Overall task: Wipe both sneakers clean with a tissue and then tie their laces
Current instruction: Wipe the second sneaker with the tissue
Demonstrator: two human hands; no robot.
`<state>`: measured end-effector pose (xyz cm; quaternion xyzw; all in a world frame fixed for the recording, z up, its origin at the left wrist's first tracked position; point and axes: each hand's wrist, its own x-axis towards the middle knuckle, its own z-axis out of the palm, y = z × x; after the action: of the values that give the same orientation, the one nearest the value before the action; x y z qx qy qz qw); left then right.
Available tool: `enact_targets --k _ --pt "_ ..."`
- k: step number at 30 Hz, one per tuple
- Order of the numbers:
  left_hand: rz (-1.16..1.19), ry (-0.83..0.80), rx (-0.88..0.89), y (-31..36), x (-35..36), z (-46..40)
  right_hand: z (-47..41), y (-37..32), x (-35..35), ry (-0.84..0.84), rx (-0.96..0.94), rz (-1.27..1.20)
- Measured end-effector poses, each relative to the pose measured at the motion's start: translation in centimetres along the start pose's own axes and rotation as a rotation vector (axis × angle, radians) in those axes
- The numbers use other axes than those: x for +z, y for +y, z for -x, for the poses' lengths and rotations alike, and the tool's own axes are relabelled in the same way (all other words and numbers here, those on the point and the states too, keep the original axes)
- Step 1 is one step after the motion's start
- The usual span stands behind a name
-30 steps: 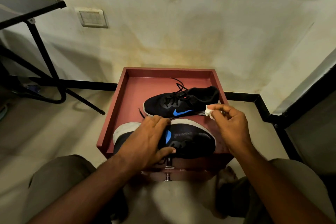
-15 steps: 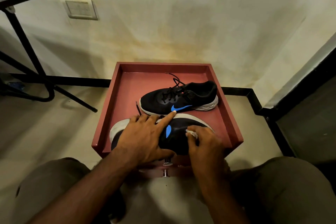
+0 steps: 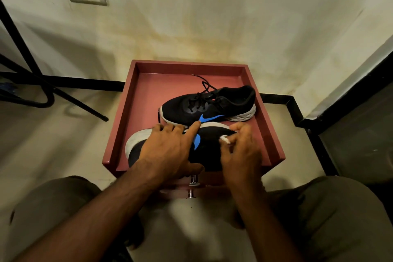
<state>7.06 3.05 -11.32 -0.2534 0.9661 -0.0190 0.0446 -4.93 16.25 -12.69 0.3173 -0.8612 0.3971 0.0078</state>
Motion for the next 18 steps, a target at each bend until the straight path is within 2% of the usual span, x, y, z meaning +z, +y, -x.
enact_targets --k 3,5,7,9,12,14,16,18 --pt "0.008 0.036 0.01 0.1 -0.1 0.0 1.2 -2.3 2.7 -0.089 -0.116 -0.166" --pt "0.027 0.056 0.001 0.0 0.0 0.1 1.0 -2.6 2.8 -0.13 -0.152 -0.193" --pt "0.038 0.061 -0.015 -0.1 0.2 0.2 0.2 -1.4 1.4 -0.117 -0.144 -0.049" --pt "0.041 0.04 -0.027 -0.2 0.1 0.1 -0.6 0.7 -0.7 -0.032 -0.032 0.139" --pt "0.036 0.012 -0.031 -0.1 0.0 -0.1 -0.9 2.2 -2.2 0.062 0.095 0.178" --pt "0.019 0.011 -0.025 0.0 0.0 -0.3 -0.2 1.2 -0.8 0.068 0.082 0.1" --pt "0.012 0.025 -0.012 0.0 -0.1 -0.4 0.4 -0.7 1.3 0.057 0.012 -0.104" --pt "0.035 0.061 0.01 -0.3 0.0 -0.5 0.7 -2.4 3.2 -0.037 -0.09 -0.198"
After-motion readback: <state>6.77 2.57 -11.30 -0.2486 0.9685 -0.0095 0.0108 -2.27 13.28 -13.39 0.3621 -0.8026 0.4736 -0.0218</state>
